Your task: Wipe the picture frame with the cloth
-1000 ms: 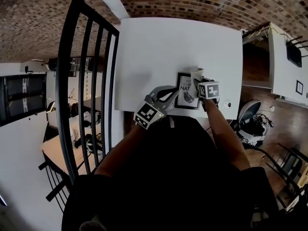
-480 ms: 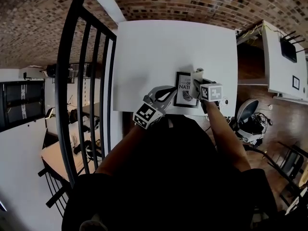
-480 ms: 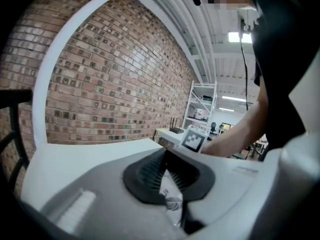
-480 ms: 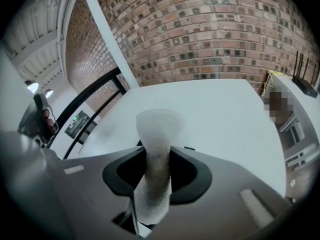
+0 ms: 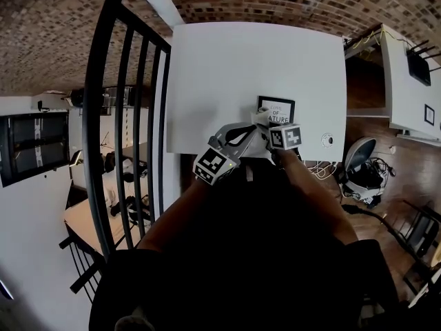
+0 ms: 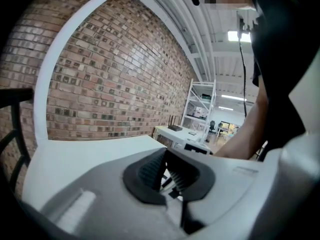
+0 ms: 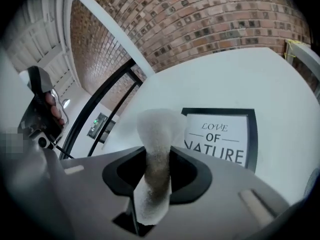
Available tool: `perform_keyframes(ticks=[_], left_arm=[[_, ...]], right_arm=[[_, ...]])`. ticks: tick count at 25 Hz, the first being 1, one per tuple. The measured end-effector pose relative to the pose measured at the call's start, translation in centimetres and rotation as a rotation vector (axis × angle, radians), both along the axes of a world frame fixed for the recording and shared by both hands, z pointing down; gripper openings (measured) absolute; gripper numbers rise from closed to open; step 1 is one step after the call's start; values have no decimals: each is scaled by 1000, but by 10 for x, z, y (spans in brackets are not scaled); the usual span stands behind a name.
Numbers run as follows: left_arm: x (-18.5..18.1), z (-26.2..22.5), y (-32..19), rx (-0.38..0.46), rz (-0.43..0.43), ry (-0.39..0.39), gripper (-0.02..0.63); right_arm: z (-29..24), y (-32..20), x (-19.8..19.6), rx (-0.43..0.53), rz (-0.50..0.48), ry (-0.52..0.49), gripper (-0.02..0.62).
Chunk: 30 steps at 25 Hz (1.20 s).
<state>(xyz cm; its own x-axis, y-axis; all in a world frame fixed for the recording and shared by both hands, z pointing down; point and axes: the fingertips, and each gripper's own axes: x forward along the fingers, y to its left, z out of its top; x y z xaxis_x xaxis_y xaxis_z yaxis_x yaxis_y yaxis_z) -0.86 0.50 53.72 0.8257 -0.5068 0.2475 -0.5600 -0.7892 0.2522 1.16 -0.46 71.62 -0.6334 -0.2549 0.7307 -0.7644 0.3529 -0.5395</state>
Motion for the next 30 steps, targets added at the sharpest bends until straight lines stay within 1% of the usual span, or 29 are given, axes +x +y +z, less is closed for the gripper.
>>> perform_keyframes(ticks=[1, 2, 5, 7, 10, 15, 17, 20, 24, 26, 27, 30], left_arm=[[0, 0, 1, 0, 3, 0, 2], [1, 1, 2, 0, 6, 0, 2], [2, 2, 2, -1, 17, 2, 2], [4, 4, 3, -2, 28, 3, 2], [10, 4, 4, -3, 47, 4, 2], [21, 5, 3, -8, 73, 5, 2], [25, 5, 3, -24, 86, 2, 2], [28, 7, 5, -38, 100, -2, 2], [31, 8, 3, -34, 105, -5, 2], [31, 7, 2, -35, 110, -7, 2], [31, 7, 2, -36, 111, -10, 2], [30, 6, 0, -27, 105, -28, 2]], right_arm=[[14, 4, 5, -23, 18, -4, 123], [17, 5, 10, -30, 31, 2, 123], [20, 4, 28, -29, 55, 38, 123], [10, 0, 40, -13, 77, 50, 123], [28, 4, 64, -41, 136, 54, 123], [30, 6, 99, -57, 199, 94, 123], [29, 6, 109, -60, 220, 102, 123], [24, 6, 118, -49, 229, 116, 123], [14, 3, 129, -7, 206, 151, 123], [9, 6, 124, -10, 181, 159, 123], [4, 7, 113, -9, 161, 137, 123], [-21, 11, 60, 4, 72, 54, 123]])
